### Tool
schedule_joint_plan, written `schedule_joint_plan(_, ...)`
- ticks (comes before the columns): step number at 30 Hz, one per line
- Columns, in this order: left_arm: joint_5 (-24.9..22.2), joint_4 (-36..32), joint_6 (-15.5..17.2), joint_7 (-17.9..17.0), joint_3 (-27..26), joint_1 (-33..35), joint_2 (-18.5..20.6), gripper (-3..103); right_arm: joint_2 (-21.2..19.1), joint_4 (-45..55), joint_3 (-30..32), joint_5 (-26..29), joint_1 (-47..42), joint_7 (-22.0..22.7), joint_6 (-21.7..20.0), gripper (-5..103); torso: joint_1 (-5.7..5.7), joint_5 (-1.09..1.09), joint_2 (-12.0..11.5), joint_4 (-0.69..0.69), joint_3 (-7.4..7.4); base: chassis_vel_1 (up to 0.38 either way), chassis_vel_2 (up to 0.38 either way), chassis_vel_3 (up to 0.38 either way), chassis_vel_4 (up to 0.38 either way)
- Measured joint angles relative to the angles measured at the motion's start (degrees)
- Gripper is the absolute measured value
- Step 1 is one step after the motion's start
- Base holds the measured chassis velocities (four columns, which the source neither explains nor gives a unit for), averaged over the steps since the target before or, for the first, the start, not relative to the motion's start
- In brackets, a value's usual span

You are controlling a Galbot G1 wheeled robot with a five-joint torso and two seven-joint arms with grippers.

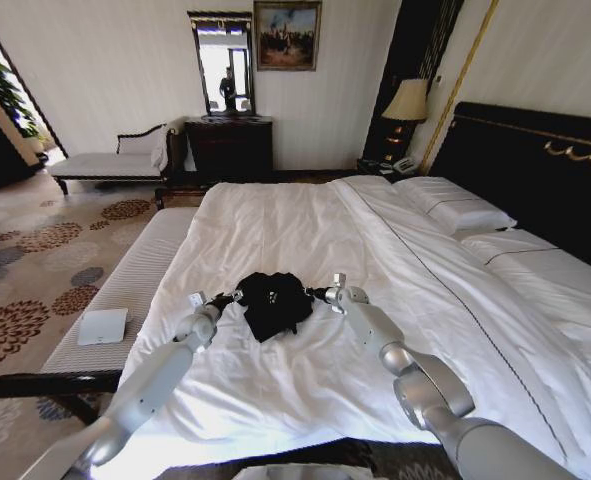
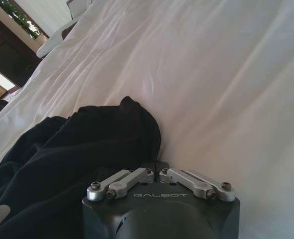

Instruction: Fold the clothes on the bed.

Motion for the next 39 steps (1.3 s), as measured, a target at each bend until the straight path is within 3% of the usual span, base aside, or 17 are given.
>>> schedule_joint_plan(12, 2.44, 7.93, -0.77, 2.70, -0.51, -3.52, -4.31, 97, -0.21, -0.10, 0.69, -1.06, -0.29, -0.15, 0.43, 0, -0.02, -0.01, 0.00, 0.00, -0.01, 0.000, 0.000, 0.000, 0.000)
schedule_joint_plan(17, 5.30, 11.99, -0.97, 4.99, 0.07, -5.35, -5.55, 85, -0.26, -0.07, 0.67, -1.16, -0.33, -0.20, 0.47, 0, -0.02, -0.01, 0.00, 0.01, 0.00, 0.000, 0.000, 0.000, 0.000)
schedule_joint_plan(19, 5.72, 13.45, -1.00, 5.66, 0.52, -6.23, -5.98, 74, -0.35, -0.09, 0.68, -1.18, -0.33, -0.22, 0.54, 0, -0.01, -0.01, 0.00, 0.02, -0.01, 0.000, 0.000, 0.000, 0.000)
schedule_joint_plan(20, 5.72, 13.45, -1.00, 5.66, 0.52, -6.23, -5.98, 74, -0.35, -0.09, 0.68, -1.18, -0.33, -0.22, 0.54, 0, -0.01, -0.01, 0.00, 0.02, -0.01, 0.000, 0.000, 0.000, 0.000)
schedule_joint_plan(23, 5.45, 14.94, -0.93, 5.70, 0.93, -7.03, -6.71, 58, -0.42, -0.28, 0.72, -1.18, -0.33, -0.35, 0.83, 0, -0.02, -0.01, 0.01, 0.01, -0.01, 0.000, 0.000, 0.000, 0.000)
schedule_joint_plan(26, 5.94, 16.12, -0.93, 6.03, 1.25, -7.53, -7.04, 53, -0.41, -0.55, 0.74, -1.29, -0.18, -0.53, 0.96, 0, -0.02, -0.01, 0.01, 0.01, -0.01, 0.000, 0.000, 0.000, 0.000)
schedule_joint_plan(28, 6.43, 17.12, -0.95, 6.36, 1.60, -8.10, -7.45, 42, -0.41, -0.78, 0.76, -1.38, 0.01, -0.61, 1.10, 0, -0.02, -0.01, 0.01, 0.01, 0.00, 0.000, 0.000, 0.000, 0.000)
schedule_joint_plan(31, 6.51, 17.51, -0.96, 6.41, 1.65, -8.39, -7.72, 36, -0.43, -0.85, 0.74, -1.38, 0.03, -0.63, 1.21, 0, -0.01, -0.01, 0.01, 0.01, -0.01, 0.000, 0.000, 0.000, 0.000)
schedule_joint_plan(32, 6.51, 17.64, -0.98, 6.41, 1.65, -8.54, -7.83, 26, -0.45, -0.88, 0.68, -1.39, 0.03, -0.63, 1.30, 0, -0.01, -0.02, 0.01, 0.01, -0.01, 0.000, 0.000, 0.000, 0.000)
schedule_joint_plan(34, 6.51, 17.65, -1.00, 6.41, 1.65, -8.59, -7.83, 26, -0.48, -0.90, 0.65, -1.38, 0.03, -0.64, 1.36, 0, -0.02, -0.01, 0.01, 0.01, -0.01, 0.000, 0.000, 0.000, 0.000)
schedule_joint_plan(39, 6.58, 17.58, -1.07, 6.41, 1.55, -8.58, -7.58, 4, -0.49, -1.02, 0.58, -1.36, 0.22, -0.73, 1.56, 0, -0.02, -0.02, 0.01, 0.01, -0.01, 0.000, 0.000, 0.000, 0.000)
